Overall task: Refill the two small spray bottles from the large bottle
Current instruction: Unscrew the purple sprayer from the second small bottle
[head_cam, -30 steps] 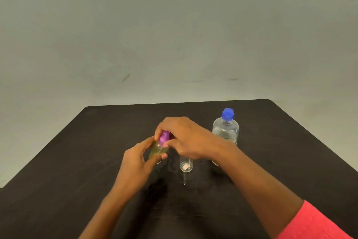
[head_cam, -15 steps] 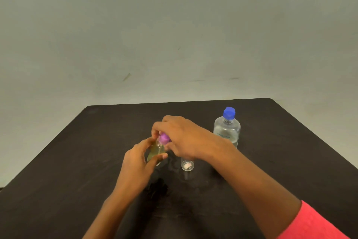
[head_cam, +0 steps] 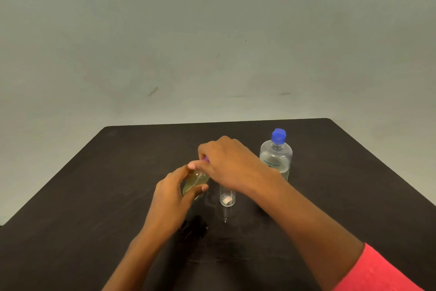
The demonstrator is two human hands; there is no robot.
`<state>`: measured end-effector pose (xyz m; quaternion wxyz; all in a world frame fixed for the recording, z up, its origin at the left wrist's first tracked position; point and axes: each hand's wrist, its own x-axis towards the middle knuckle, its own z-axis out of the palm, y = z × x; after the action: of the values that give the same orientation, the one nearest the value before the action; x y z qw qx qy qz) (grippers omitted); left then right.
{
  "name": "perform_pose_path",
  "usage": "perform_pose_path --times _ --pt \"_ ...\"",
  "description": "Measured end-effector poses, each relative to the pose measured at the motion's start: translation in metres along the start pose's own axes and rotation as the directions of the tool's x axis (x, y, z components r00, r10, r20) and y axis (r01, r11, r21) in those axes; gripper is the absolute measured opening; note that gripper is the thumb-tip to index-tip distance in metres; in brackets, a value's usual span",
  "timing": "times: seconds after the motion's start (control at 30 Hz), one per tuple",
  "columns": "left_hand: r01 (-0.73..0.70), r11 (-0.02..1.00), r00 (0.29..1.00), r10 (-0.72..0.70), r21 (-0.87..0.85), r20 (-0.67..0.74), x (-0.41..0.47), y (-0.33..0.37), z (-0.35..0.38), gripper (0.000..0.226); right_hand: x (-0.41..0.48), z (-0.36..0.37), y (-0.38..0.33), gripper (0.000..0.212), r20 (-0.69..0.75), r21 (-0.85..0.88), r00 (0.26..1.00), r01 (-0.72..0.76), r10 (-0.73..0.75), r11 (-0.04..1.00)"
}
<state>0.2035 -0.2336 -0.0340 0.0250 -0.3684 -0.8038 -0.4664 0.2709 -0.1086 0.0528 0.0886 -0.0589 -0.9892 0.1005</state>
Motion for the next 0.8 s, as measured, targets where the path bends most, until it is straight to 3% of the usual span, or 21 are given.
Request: perform_pose_path --times 0.1,0.27,0.37,0.47,0.57,0.7,0.8 --pt "0.016 1.0 1.0 -0.016 -0.015 0.007 0.0006 -0.0005 0.0012 0.034 -0.0002 -0.0024 0.0005 0.008 0.045 0.065 0.996 0.073 -0.076 0.995" --pt "-0.011 1.0 1.0 0.011 -0.007 -0.004 0.0008 0.0 0.0002 0.035 -0.0018 -0.004 0.0016 0.036 0.041 0.115 0.998 0.036 -0.041 0.993" --pt "0.008 1.0 1.0 -0.008 0.002 -0.007 0.0007 -0.0006 0.0012 0.032 0.0005 -0.0012 0.0024 0.031 -0.005 0.025 1.0 -0.017 0.017 1.0" --pt "0.013 1.0 1.0 -0.013 0.003 -0.001 0.0008 -0.0019 0.0021 0.036 -0.0017 -0.0045 0.002 0.009 0.057 0.092 0.997 0.055 -0.061 0.994" --pt "-0.004 1.0 1.0 0.004 0.004 -0.008 0.0004 0.0001 0.0017 0.036 -0.0043 -0.0063 0.0019 0.022 0.096 0.147 0.993 0.059 -0.074 0.987" --pt "0.014 1.0 1.0 -0.014 -0.007 -0.012 0.0017 0.0022 0.0028 0.034 0.0003 -0.0006 0.0026 0.032 0.006 0.012 0.999 -0.047 0.047 0.999" --pt "0.02 1.0 1.0 -0.02 -0.007 0.007 0.0016 0.002 0.0031 0.037 -0.0006 -0.003 0.0035 0.012 0.052 0.067 0.999 -0.007 0.003 0.998"
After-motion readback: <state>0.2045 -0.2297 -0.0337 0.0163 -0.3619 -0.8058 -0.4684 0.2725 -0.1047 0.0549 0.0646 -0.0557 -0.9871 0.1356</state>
